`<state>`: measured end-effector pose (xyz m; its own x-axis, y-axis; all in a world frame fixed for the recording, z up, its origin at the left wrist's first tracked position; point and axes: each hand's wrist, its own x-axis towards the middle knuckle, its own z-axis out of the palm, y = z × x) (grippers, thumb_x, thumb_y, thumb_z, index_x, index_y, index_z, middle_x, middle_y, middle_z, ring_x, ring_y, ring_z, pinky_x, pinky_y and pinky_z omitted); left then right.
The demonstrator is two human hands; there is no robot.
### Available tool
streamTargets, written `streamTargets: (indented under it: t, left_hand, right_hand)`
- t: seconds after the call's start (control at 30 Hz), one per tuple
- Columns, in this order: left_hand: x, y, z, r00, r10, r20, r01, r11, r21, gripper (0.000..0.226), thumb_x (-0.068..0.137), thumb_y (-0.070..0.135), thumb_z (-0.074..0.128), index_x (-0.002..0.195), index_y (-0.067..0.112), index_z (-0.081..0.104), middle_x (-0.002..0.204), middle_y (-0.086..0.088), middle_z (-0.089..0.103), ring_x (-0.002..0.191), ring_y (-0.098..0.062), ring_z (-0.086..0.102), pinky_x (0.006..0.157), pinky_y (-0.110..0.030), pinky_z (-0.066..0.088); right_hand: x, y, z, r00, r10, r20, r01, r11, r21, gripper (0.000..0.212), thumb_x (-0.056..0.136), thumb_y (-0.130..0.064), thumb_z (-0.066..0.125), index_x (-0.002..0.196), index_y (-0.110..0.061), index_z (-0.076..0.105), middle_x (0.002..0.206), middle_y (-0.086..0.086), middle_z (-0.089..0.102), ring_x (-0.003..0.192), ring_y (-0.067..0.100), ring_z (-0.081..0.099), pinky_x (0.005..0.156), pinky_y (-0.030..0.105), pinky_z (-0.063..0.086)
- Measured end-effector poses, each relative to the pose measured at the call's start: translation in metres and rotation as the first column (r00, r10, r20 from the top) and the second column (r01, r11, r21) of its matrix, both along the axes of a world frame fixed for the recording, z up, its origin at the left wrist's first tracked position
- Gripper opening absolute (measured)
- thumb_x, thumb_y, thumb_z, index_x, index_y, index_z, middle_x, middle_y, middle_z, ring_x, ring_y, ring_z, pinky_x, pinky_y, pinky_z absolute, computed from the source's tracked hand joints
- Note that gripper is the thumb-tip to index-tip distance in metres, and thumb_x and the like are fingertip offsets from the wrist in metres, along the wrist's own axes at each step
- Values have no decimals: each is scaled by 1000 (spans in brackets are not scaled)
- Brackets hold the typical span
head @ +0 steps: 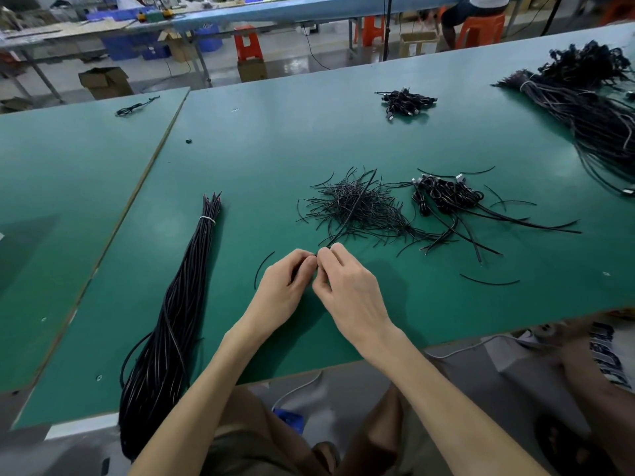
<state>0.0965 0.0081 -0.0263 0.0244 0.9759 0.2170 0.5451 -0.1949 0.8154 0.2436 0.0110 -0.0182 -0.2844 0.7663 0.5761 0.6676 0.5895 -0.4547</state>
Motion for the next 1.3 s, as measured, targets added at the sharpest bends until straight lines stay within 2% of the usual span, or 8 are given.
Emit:
streamTargets:
  t: [0.07,0.13,0.27,0.63,0.87,0.97,1.1,1.3]
  left_hand:
    - [-1,-1,-1,999,-5,35,4,1000,2,18,109,24,47,101,19,63,73,20,62,63,-3,52,62,-17,41]
    - [-2,-3,-1,998,7,58,-9,1000,28,15,109,22,48,101,18,60,69,19,57,60,-4,46,60,-19,39]
    - [-1,-5,2,998,44,52,-50,991,121,9,107,19,50,103,16,57,75,8,56,66,-11,47,65,-21,41]
    - [1,-11,8,997,14,70,-31,971,236,16,109,22,47,110,19,63,88,11,67,79,-10,62,74,-17,46]
    - [1,-10,6,998,-27,52,13,969,248,14,107,24,49,115,28,60,97,11,67,87,-14,63,79,-25,51]
    - [3,-9,5,999,-25,28,17,969,245,20,107,21,50,121,18,64,99,3,66,90,-18,63,82,-30,51]
    - [3,-9,4,1000,-1,-8,3,976,218,30,106,13,52,134,12,64,95,-2,62,82,-11,58,76,-18,44]
    - [7,-14,-1,988,-37,-149,62,985,160,57,104,9,53,158,14,36,97,-1,56,84,-14,54,79,-20,46]
  right_hand:
    - [-1,0,-1,1000,7,-23,-8,998,-57,9,97,-10,61,89,-9,55,85,3,53,66,17,45,56,29,43]
    - [-1,3,-1,984,27,-174,-72,964,-255,14,99,-16,61,88,-10,53,82,-2,57,67,17,50,62,30,44]
    - [5,12,-1,876,21,-483,-318,778,-542,15,102,-23,62,90,-14,62,70,-7,68,60,6,62,60,15,44]
    - [21,24,7,697,86,-712,-656,476,-586,37,105,-43,52,101,-11,70,84,0,73,64,14,64,53,20,41]
    - [31,31,8,616,37,-787,-734,388,-557,5,98,-13,69,93,-11,67,82,5,72,67,14,64,60,21,43]
    - [27,30,7,603,-27,-797,-708,441,-551,8,96,-9,69,89,-10,67,77,6,71,63,16,63,58,20,45]
    - [16,19,-2,698,-25,-716,-528,657,-537,11,94,-5,67,84,-8,63,68,-2,67,57,14,58,56,21,48]
    - [10,12,-6,865,-28,-500,-186,909,-373,24,89,-8,66,72,-16,51,62,-10,52,59,9,44,58,21,39]
